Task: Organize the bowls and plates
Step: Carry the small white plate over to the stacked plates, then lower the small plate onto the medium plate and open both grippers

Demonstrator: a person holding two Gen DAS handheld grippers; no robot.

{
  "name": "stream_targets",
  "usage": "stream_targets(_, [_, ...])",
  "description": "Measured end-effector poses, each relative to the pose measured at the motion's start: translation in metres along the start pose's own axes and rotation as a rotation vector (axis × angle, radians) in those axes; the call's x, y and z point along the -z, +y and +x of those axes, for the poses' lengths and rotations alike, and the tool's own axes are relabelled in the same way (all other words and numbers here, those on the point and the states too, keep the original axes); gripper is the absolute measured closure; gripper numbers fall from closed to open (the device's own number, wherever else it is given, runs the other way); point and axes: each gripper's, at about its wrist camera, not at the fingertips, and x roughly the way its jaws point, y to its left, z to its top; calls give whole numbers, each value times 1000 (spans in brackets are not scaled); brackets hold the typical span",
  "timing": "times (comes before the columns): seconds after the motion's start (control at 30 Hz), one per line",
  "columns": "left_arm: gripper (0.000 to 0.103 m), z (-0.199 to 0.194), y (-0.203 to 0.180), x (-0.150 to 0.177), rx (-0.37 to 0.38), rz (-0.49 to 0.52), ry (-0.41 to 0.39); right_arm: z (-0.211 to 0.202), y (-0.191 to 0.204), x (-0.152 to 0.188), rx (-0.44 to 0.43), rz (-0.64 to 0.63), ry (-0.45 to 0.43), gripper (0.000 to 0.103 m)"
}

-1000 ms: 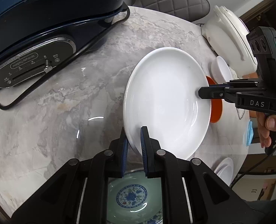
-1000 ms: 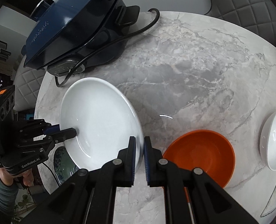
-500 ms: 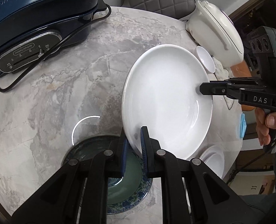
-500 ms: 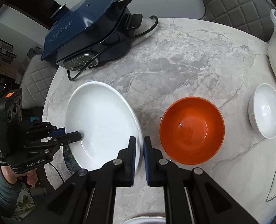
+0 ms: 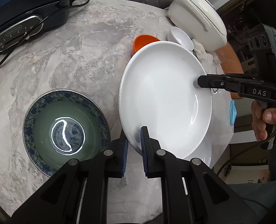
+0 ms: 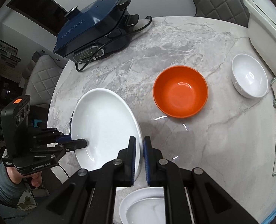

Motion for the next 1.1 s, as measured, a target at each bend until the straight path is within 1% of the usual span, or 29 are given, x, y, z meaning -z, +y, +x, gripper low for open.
stream_targets(0.17, [91,12,-29,26,13,17,32,-5,-16,35,-6,34,7,92])
stream_targets(0.3, [91,28,-48,47,30,10,64,-9,-29,64,-13,64,7,92])
stream_targets(0.47, [91,49,-74,74,17,18,107,-10,-45,103,-24,95,17,92])
stream_targets(0.77, [91,88,-112,121,-4,13,180,-1,-85,174,-63,172,74,92])
stream_targets(0.93, [91,108,-125,141,-24,9,199,9,-98,200,-63,182,110,92])
stream_targets(1.1, [91,123,-135,151,-37,1,204,13,-109,213,-68,184,120,92])
